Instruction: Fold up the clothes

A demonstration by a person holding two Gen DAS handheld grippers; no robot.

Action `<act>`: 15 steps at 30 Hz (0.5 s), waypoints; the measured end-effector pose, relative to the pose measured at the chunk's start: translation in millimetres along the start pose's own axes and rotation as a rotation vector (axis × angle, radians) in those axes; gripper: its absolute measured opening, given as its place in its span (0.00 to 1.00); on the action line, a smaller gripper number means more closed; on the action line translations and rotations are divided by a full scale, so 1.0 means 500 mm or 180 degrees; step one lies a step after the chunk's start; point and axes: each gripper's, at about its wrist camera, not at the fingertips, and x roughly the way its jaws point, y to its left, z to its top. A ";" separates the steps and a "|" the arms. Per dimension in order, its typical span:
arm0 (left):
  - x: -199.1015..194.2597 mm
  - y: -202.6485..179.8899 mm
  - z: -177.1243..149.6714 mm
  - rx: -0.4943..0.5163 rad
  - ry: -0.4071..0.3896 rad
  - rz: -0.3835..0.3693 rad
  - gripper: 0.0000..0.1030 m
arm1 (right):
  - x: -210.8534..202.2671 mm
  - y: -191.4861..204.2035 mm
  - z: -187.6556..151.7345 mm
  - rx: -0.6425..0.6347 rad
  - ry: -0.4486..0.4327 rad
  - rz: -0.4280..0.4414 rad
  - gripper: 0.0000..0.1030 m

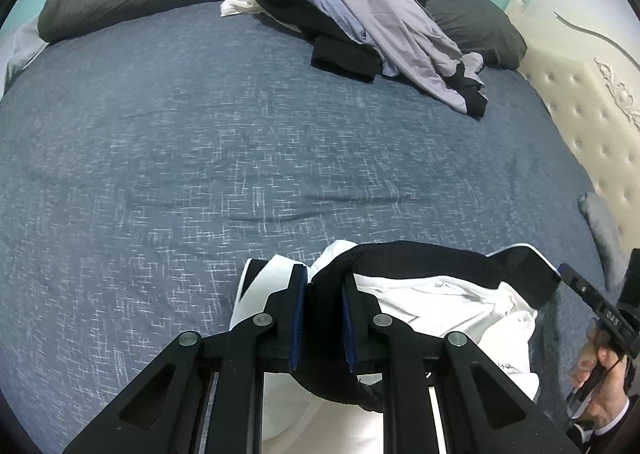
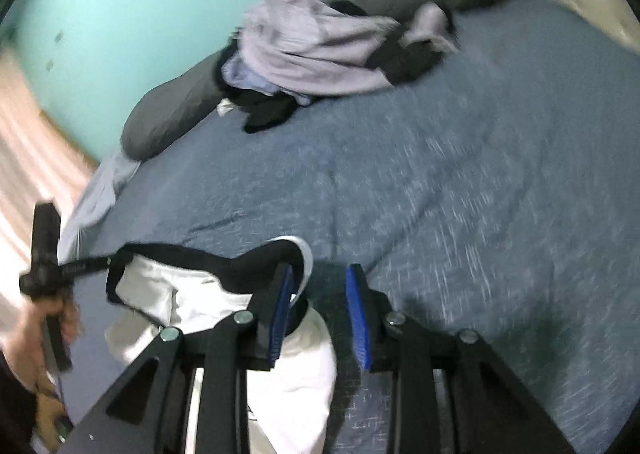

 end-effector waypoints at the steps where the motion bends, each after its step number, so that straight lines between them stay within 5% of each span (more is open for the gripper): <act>1: 0.001 -0.002 -0.001 0.0009 0.0003 -0.0001 0.17 | 0.001 0.016 0.001 -0.0147 0.0014 -0.0017 0.27; 7: -0.004 -0.015 -0.010 0.0113 -0.0028 0.0033 0.17 | 0.035 0.087 0.024 -0.0719 0.0053 -0.0156 0.27; 15: -0.023 -0.033 -0.024 0.0217 -0.0136 -0.0038 0.17 | 0.111 0.125 0.079 -0.0923 0.0239 -0.0304 0.28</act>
